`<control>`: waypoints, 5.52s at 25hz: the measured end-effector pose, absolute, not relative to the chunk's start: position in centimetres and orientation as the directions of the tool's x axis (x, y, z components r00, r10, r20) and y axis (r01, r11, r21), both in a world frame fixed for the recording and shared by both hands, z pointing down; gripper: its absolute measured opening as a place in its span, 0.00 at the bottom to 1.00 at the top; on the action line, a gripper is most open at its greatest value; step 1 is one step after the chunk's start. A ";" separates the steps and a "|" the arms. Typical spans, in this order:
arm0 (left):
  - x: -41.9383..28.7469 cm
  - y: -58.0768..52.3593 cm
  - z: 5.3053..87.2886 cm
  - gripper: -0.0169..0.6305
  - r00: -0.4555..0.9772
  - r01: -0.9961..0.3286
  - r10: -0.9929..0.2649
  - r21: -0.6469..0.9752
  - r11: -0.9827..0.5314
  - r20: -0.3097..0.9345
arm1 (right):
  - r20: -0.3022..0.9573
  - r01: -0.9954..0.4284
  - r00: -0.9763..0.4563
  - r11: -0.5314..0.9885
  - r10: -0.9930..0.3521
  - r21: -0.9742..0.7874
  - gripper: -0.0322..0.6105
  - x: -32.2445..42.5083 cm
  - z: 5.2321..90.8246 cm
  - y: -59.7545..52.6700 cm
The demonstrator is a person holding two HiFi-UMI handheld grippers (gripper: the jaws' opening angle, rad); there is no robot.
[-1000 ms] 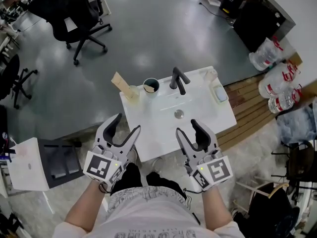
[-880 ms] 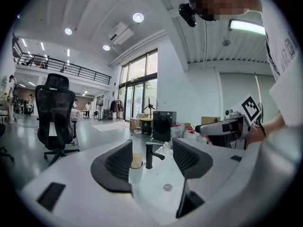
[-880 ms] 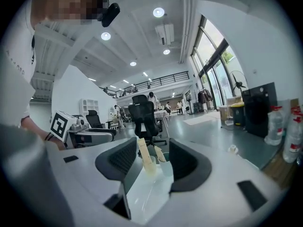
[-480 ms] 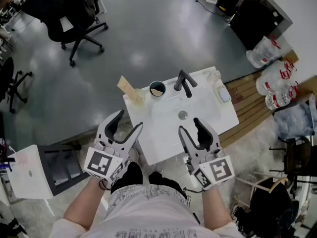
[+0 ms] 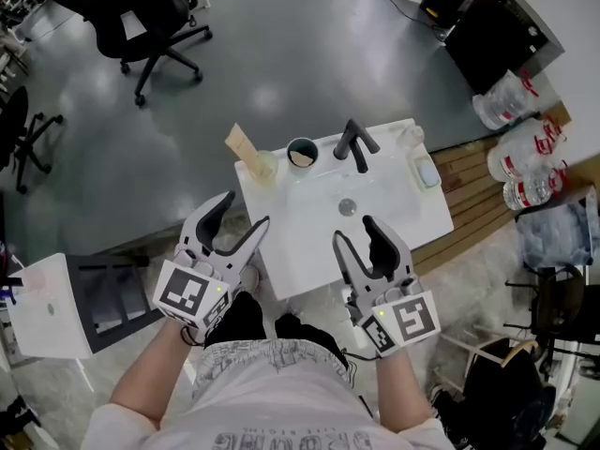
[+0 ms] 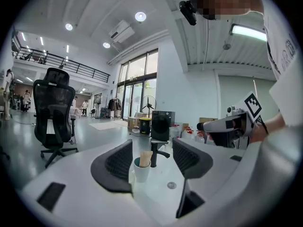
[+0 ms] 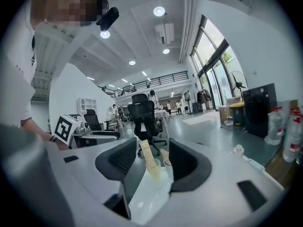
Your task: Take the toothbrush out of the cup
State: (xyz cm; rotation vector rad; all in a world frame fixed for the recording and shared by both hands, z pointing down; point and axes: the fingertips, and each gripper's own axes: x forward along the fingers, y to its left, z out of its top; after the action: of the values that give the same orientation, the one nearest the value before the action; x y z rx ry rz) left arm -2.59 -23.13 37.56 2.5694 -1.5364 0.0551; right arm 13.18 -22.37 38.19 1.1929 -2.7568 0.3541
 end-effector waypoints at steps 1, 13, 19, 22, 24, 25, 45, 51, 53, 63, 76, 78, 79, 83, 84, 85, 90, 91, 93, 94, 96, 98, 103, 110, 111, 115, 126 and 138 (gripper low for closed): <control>-2.8 -23.3 37.7 0.47 0.474 -0.879 -0.874 0.113 -0.463 0.107 | 0.201 -0.734 -0.679 0.659 -0.706 -0.166 0.41 13.1 38.2 -22.4; -7.2 -28.1 40.8 0.47 0.547 -0.834 -0.825 0.174 -0.523 0.142 | 0.247 -0.848 -0.530 0.500 -0.811 -0.178 0.41 10.8 39.4 -24.4; -9.6 -31.0 41.7 0.47 0.569 -0.821 -0.812 0.158 -0.549 0.132 | 0.270 -0.882 -0.469 0.432 -0.841 -0.187 0.41 9.6 40.7 -25.4; -10.3 -32.3 42.1 0.47 0.566 -0.822 -0.813 0.156 -0.547 0.133 | 0.283 -0.889 -0.455 0.418 -0.844 -0.186 0.41 9.0 41.1 -25.7; -10.7 -33.1 42.4 0.47 0.566 -0.823 -0.814 0.159 -0.546 0.130 | 0.291 -0.892 -0.450 0.412 -0.844 -0.185 0.41 8.6 41.4 -25.8; -10.9 -33.5 42.5 0.47 0.566 -0.822 -0.814 0.161 -0.546 0.128 | 0.296 -0.893 -0.449 0.411 -0.843 -0.185 0.41 8.4 41.5 -25.9; -9.4 -37.4 48.7 0.47 0.592 -0.804 -0.787 0.202 -0.560 0.173 | 0.379 -0.899 -0.438 0.388 -0.815 -0.202 0.40 7.7 46.5 -25.7; -8.7 -38.1 50.3 0.47 0.587 -0.806 -0.787 0.219 -0.549 0.190 | 0.392 -0.897 -0.441 0.390 -0.807 -0.207 0.40 7.9 47.3 -25.5; -8.4 -38.2 50.7 0.47 0.587 -0.807 -0.786 0.218 -0.549 0.194 | 0.396 -0.898 -0.441 0.389 -0.806 -0.208 0.40 8.1 47.6 -25.5; -8.1 -38.8 51.9 0.39 0.567 -0.821 -0.798 0.222 -0.526 0.203 | 0.418 -0.898 -0.440 0.386 -0.795 -0.210 0.40 8.9 48.6 -24.8; -8.3 -38.6 51.9 0.23 0.549 -0.833 -0.807 0.217 -0.509 0.216 | 0.425 -0.893 -0.451 0.401 -0.785 -0.207 0.40 8.6 48.7 -24.6; -8.4 -38.7 51.9 0.19 0.541 -0.838 -0.812 0.214 -0.501 0.219 | 0.425 -0.892 -0.452 0.403 -0.784 -0.207 0.40 8.5 48.7 -24.6; -8.5 -38.7 51.9 0.18 0.538 -0.841 -0.814 0.214 -0.498 0.221 | 0.425 -0.891 -0.453 0.403 -0.784 -0.207 0.40 8.4 48.7 -24.6; -8.5 -38.7 51.8 0.15 0.535 -0.842 -0.815 0.212 -0.495 0.223 | 0.426 -0.892 -0.453 0.402 -0.783 -0.208 0.40 8.4 48.6 -24.6; -8.4 -38.7 51.8 0.15 0.536 -0.842 -0.815 0.213 -0.496 0.222 | 0.426 -0.892 -0.453 0.402 -0.783 -0.209 0.39 8.4 48.7 -24.6; -8.4 -38.7 51.8 0.15 0.536 -0.841 -0.815 0.215 -0.496 0.220 | 0.426 -0.891 -0.453 0.401 -0.783 -0.210 0.39 8.4 48.7 -24.6; -8.4 -38.5 51.8 0.14 0.540 -0.839 -0.815 0.214 -0.500 0.213 | 0.413 -0.889 -0.457 0.407 -0.787 -0.210 0.39 8.0 48.5 -24.7; -8.4 -38.5 51.6 0.14 0.541 -0.838 -0.814 0.212 -0.503 0.210 | 0.411 -0.889 -0.458 0.407 -0.788 -0.209 0.39 8.0 48.5 -24.6; -8.4 -38.3 51.2 0.14 0.547 -0.835 -0.813 0.206 -0.510 0.202 | 0.407 -0.890 -0.456 0.406 -0.792 -0.208 0.39 8.0 48.4 -24.5; -8.3 -38.2 51.0 0.14 0.550 -0.833 -0.812 0.204 -0.515 0.197 | 0.404 -0.891 -0.454 0.404 -0.794 -0.207 0.39 8.0 48.3 -24.4; -8.1 -38.1 50.4 0.14 0.558 -0.828 -0.808 0.202 -0.524 0.189 | 0.398 -0.892 -0.451 0.402 -0.798 -0.206 0.39 8.2 48.0 -24.3; -7.9 -38.3 49.7 0.14 0.561 -0.825 -0.807 0.198 -0.529 0.183 | 0.391 -0.892 -0.451 0.401 -0.802 -0.206 0.39 8.4 47.6 -24.5; -7.7 -38.1 47.7 0.14 0.562 -0.826 -0.812 0.170 -0.538 0.159 | 0.366 -0.892 -0.452 0.403 -0.813 -0.205 0.39 8.8 46.7 -24.5; -7.8 -36.9 44.1 0.14 0.564 -0.824 -0.817 0.141 -0.548 0.118 | 0.330 -0.888 -0.459 0.414 -0.825 -0.201 0.39 9.1 45.2 -24.0; -7.8 -36.7 43.6 0.14 0.563 -0.825 -0.819 0.136 -0.549 0.112 | 0.324 -0.887 -0.460 0.416 -0.826 -0.200 0.39 9.2 45.0 -23.9; -7.8 -35.8 41.4 0.14 0.562 -0.826 -0.822 0.118 -0.552 0.093 | 0.304 -0.885 -0.464 0.423 -0.832 -0.194 0.39 9.5 44.0 -23.8; -8.2 -32.5 35.0 0.14 0.561 -0.827 -0.828 0.064 -0.558 0.027 | 0.229 -0.878 -0.477 0.449 -0.849 -0.166 0.39 9.4 40.6 -23.4; -7.2 -29.2 31.1 0.14 0.539 -0.842 -0.842 0.027 -0.539 -0.011 | 0.167 -0.872 -0.486 0.464 -0.858 -0.154 0.38 10.7 37.4 -23.1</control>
State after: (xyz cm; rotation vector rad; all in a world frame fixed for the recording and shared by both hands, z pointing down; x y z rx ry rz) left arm -7.17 -29.23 31.10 2.7397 -1.4987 -0.0353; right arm 10.74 -23.08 37.41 1.5572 -2.6315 0.3368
